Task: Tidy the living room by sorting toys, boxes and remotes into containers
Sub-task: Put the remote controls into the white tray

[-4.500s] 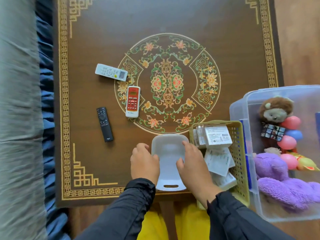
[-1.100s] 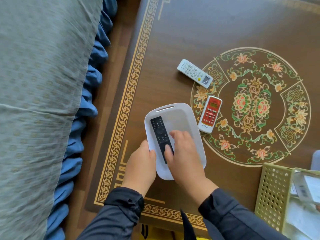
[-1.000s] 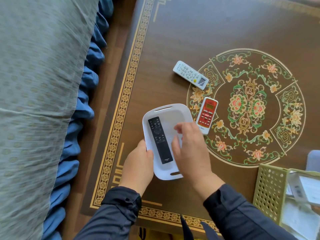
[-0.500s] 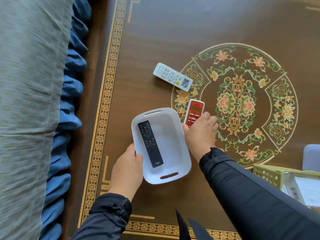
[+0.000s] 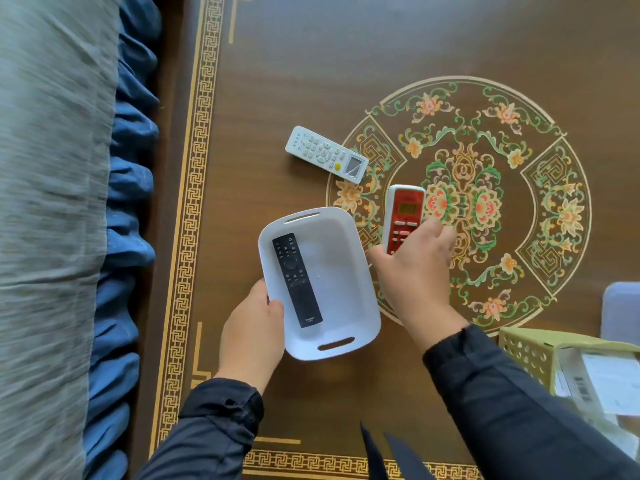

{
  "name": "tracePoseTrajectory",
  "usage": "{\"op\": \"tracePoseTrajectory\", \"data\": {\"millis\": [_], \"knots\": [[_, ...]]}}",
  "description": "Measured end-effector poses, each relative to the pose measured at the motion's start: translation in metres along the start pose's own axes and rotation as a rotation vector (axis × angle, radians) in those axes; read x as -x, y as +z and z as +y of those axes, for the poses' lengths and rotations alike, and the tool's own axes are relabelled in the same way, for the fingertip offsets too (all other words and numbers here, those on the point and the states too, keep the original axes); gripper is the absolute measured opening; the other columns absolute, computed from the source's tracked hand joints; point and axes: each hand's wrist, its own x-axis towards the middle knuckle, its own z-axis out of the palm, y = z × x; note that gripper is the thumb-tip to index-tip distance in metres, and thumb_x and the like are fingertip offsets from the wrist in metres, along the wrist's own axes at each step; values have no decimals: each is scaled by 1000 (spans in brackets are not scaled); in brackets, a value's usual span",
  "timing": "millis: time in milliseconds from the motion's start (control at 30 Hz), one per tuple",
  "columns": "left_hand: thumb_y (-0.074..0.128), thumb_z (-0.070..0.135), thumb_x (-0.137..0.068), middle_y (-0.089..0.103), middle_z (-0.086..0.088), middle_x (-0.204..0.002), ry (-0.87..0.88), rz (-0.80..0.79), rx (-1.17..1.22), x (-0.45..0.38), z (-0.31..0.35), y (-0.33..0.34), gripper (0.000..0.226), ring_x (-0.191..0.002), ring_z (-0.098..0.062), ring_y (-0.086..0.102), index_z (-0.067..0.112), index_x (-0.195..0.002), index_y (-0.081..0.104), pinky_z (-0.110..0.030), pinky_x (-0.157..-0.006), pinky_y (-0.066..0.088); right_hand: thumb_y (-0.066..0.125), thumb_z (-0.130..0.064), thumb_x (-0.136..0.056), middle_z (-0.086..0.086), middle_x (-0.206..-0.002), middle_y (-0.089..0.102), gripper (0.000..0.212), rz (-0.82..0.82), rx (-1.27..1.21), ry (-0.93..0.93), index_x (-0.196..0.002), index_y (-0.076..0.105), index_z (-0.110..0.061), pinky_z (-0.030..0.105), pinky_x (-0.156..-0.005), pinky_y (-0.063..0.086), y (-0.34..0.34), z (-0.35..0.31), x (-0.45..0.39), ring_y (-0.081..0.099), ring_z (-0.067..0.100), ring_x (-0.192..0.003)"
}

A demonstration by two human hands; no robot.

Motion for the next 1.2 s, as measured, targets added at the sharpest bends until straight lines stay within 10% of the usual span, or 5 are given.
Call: {"op": "tracePoseTrajectory", "data": {"millis": [267, 567, 800, 1000, 1200], "knots": [[35, 15, -102, 60, 1, -82, -8, -1, -54, 0, 12, 9, 18, -70, -16, 58, 22, -105, 52, -30, -53, 38, 67, -29, -74, 1, -113, 34, 62, -144, 40, -345, -125, 36, -13, 29, -86, 46, -8, -25, 76, 41, 20, -103], [40, 15, -103, 55, 1, -82, 17, -21, -192, -1, 16, 9, 5, -64, -15, 51, 20, -105, 41, -28, -50, 34, 59, -28, -82, 14, -119, 40, 60, -189, 525, -363, -130, 37, 0, 34, -83, 50, 55, -35, 48, 40, 28, -111], [43, 17, -104, 58, -1, -90, 27, -10, -218, 1, 15, 10, 11, -69, -18, 52, 15, -115, 42, -21, -48, 31, 62, -36, -88, 10, -125, 42, 57, -317, 374, -325, -130, 35, -8, 30, -93, 48, 54, -28, 52, 46, 25, -119], [41, 20, -105, 59, 5, -90, 44, -3, -161, 6, 14, 6, 11, -67, -10, 52, 21, -116, 44, -15, -48, 31, 54, -22, -89, 3, -93, 52, 12, -120, 212, -684, -98, 54, -13, 27, -64, 46, 17, -50, 35, 50, 21, -81], [38, 21, -105, 63, 3, -92, 21, -15, -159, 2, 19, 1, 7, -70, -9, 58, 21, -110, 43, -16, -49, 36, 58, -25, -93, 6, -108, 53, 22, 25, 167, -682, -111, 57, -12, 37, -75, 50, 8, -96, -39, 50, 25, -100]]}}
